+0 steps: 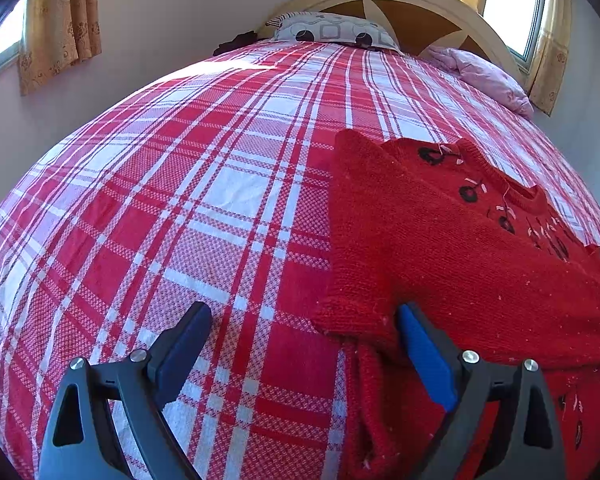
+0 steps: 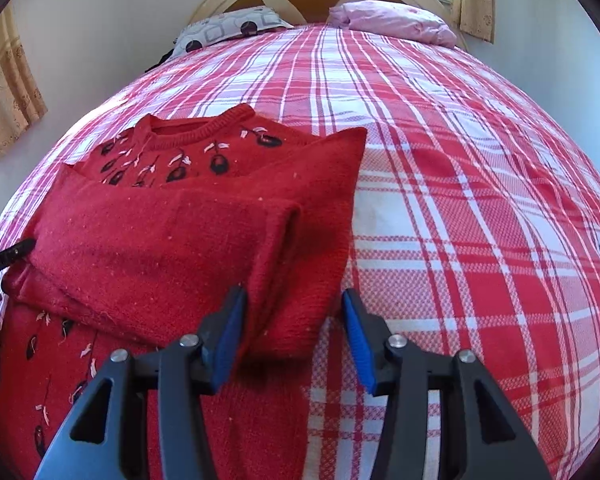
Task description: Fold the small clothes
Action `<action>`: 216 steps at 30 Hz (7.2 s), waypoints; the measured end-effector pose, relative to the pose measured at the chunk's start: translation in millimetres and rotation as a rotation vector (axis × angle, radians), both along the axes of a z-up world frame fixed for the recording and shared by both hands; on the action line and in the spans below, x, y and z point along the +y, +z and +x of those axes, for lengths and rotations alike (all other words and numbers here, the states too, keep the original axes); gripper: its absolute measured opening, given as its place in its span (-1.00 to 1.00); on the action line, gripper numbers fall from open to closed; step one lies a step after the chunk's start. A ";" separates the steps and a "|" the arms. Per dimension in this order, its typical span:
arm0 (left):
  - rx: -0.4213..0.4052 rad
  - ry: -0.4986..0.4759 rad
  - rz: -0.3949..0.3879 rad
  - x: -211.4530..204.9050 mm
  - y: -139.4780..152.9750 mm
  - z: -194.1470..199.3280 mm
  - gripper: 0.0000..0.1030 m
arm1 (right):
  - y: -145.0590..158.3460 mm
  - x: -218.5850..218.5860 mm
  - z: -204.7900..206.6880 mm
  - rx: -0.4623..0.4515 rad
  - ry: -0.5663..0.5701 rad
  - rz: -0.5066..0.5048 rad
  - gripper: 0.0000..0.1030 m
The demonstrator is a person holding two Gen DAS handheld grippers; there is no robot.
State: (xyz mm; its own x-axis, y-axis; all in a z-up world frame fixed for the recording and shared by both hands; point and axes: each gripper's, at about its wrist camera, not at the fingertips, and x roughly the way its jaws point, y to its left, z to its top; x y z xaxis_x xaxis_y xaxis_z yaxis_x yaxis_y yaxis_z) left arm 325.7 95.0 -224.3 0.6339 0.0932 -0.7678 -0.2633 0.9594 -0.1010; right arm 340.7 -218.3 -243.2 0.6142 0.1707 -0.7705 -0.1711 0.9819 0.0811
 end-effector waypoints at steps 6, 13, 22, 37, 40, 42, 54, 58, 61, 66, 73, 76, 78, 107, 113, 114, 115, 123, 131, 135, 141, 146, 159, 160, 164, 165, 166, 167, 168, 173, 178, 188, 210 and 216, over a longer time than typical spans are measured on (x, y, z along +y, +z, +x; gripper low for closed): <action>-0.156 0.048 0.105 -7.2 46.4 -25.4 0.82 | 16.7 -26.2 -23.8 -0.092 -0.021 0.097 -0.01; -0.202 -0.171 0.050 -77.8 87.9 10.5 0.82 | 11.4 -44.8 -19.9 -0.066 -0.064 0.126 -0.33; -0.082 -0.198 0.102 -129.0 35.9 57.5 0.82 | -4.9 -36.4 1.0 -0.016 -0.035 0.130 -0.32; -0.109 -0.063 0.080 -1.9 59.8 -21.8 0.82 | -4.0 -48.7 -16.2 -0.118 -0.052 0.211 0.20; -0.070 -0.061 -0.010 19.3 43.7 -39.3 0.82 | 4.8 -43.6 -25.0 -0.187 -0.040 0.190 0.30; -0.060 -0.097 -0.004 10.6 35.6 -43.8 0.46 | 9.7 -38.1 -30.5 -0.227 -0.026 0.160 0.30; -0.013 -0.151 -0.053 -10.1 16.3 -42.8 -0.86 | 18.1 -24.0 -43.2 -0.323 -0.024 0.049 0.47; -0.002 -0.183 -0.011 -19.5 9.0 -38.3 -0.85 | 16.8 -24.6 -43.1 -0.312 -0.023 0.049 0.47; -0.003 -0.172 0.004 -20.6 11.2 -38.1 -0.81 | 17.6 -22.3 -44.6 -0.316 -0.017 0.041 0.47; -0.013 -0.157 -0.006 -15.9 18.4 -46.1 -0.79 | 41.1 -6.5 -60.2 -0.393 0.078 0.057 0.47; 0.009 -0.086 0.086 -14.3 8.7 -45.8 0.42 | 5.3 56.2 -25.4 -0.080 0.277 -0.039 0.47; -0.005 -0.094 0.051 -7.5 10.1 -54.5 0.44 | 3.7 49.7 -21.8 -0.068 0.232 -0.023 0.36; -0.014 -0.105 0.060 -6.0 13.6 -63.7 0.44 | 12.3 40.7 -29.1 -0.082 0.215 -0.008 0.36; 0.018 -0.239 0.063 -48.7 1.7 -200.7 0.44 | -3.1 -15.6 -178.1 -0.006 0.058 0.027 0.32; 0.027 -0.233 0.064 -50.5 2.1 -205.3 0.44 | -6.9 -15.2 -191.8 -0.011 0.041 0.019 0.32; 0.027 -0.232 0.066 -51.2 1.9 -206.3 0.44 | -7.1 -15.2 -194.1 -0.011 0.039 0.017 0.32; 0.027 -0.233 0.068 -52.6 1.6 -207.3 0.44 | -7.3 -14.7 -196.3 -0.011 0.036 0.014 0.32; 0.027 -0.234 0.068 -56.4 0.7 -213.0 0.44 | -10.1 -13.9 -213.8 -0.014 0.035 -0.001 0.32; 0.033 -0.241 0.051 -55.1 0.2 -223.8 0.44 | -11.7 -14.5 -227.0 -0.007 0.036 0.005 0.32; 0.037 -0.250 0.031 -51.9 0.1 -235.3 0.44 | -11.1 -20.2 -232.0 0.009 0.028 0.041 0.23; 0.036 -0.263 -0.001 -48.3 0.2 -254.7 0.44 | -11.0 -30.2 -240.8 0.033 0.023 0.101 0.11; 0.037 -0.276 -0.007 -50.4 -0.6 -267.0 0.44 | -12.7 -32.1 -251.7 0.040 0.030 0.099 0.07; 0.034 -0.301 -0.009 -56.2 -1.2 -279.4 0.38 | -15.7 -48.1 -271.0 0.074 0.032 0.185 -0.08; 0.033 -0.298 -0.004 -56.4 -1.2 -280.4 0.33 | -16.1 -48.9 -271.3 0.073 0.029 0.188 -0.10; 0.031 -0.304 -0.012 -56.3 0.3 -282.8 0.08 | -15.7 -49.1 -271.7 0.077 0.035 0.209 -0.29; 0.031 -0.304 -0.012 -56.5 0.2 -283.1 0.08 | -15.9 -48.0 -272.3 0.082 0.045 0.221 -0.35; 0.031 -0.306 -0.012 -57.1 -0.1 -283.6 0.08 | -16.5 -46.3 -272.9 0.085 0.054 0.223 -0.35; 0.030 -0.311 -0.011 -58.2 -0.6 -283.8 0.08 | -16.7 -45.0 -273.2 0.083 0.057 0.216 -0.35; 0.029 -0.311 -0.009 -59.1 -0.9 -284.3 0.08 | -17.3 -44.1 -273.1 0.081 0.058 0.210 -0.37; 0.031 -0.325 -0.028 -56.8 -0.9 -284.1 -0.01 | -19.4 -47.3 -271.6 0.096 0.063 0.242 -0.61; 0.036 -0.330 -0.100 -46.9 1.9 -281.9 -0.84 | -16.9 -46.3 -273.5 0.089 0.076 0.264 -0.73; 0.040 -0.305 -0.158 -41.3 0.0 -283.2 -0.80 | -13.8 -52.6 -274.0 0.079 0.073 0.296 -0.74; -0.037 -0.362 -0.165 -41.6 23.3 -290.3 -0.88 | 6.1 -61.4 -279.9 0.013 0.105 0.426 -0.77; -0.072 -0.380 -0.233 -33.7 41.4 -281.9 -0.88 | 24.8 -61.6 -276.3 -0.024 0.124 0.503 -0.77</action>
